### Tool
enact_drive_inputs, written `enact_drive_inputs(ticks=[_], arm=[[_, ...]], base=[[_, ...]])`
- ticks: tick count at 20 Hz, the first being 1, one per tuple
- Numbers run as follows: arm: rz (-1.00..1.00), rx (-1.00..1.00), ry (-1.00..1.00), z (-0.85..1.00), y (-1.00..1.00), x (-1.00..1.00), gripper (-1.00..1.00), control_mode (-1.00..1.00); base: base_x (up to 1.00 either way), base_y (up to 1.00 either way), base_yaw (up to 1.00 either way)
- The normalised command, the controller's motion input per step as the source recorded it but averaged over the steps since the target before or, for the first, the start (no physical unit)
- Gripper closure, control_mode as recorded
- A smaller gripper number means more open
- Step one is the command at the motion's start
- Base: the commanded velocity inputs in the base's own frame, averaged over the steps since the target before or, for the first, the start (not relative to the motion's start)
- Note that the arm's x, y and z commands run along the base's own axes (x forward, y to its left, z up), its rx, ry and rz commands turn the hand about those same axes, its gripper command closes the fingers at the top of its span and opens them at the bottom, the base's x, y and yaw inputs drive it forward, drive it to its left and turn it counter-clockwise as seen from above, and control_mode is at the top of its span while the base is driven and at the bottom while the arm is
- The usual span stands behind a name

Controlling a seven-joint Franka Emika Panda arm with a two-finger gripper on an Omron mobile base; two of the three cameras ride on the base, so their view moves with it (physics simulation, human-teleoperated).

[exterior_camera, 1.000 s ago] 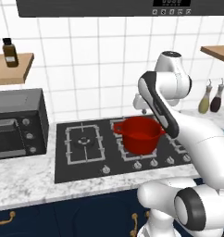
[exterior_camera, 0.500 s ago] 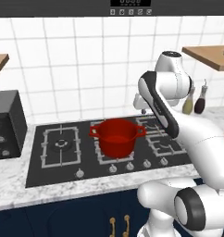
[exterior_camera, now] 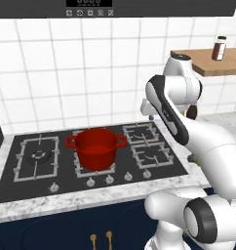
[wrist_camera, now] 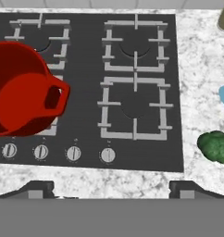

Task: Put the squash and broccoli in the pot. Retrieve the spatula and lightly stir the vegetables in the pot.

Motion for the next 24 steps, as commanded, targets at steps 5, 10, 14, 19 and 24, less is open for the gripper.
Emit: enact_drive_inputs(ticks=[5,10,14,19,24], arm=[[0.00,0.00,0.00,0.00,0.00,0.00,-1.00,1.00],[0.00,0.00,0.00,0.00,0.00,0.00,-1.00,1.00],[0.00,0.00,0.00,0.00,0.00,0.00,-1.00,1.00],[-0.04,0.00,0.00,-0.10,-0.22,0.05,-1.00,-1.00],[-0.08,0.00,0.05,-0.44,-0.48,-0.02,-1.00,-1.00]], base=[[0.05,-0.48,-0.05],[0.28,-0.20,-0.05],[0.47,-0.04,-0.07],[0.00,0.00,0.00],[0.00,0.00,0.00]])
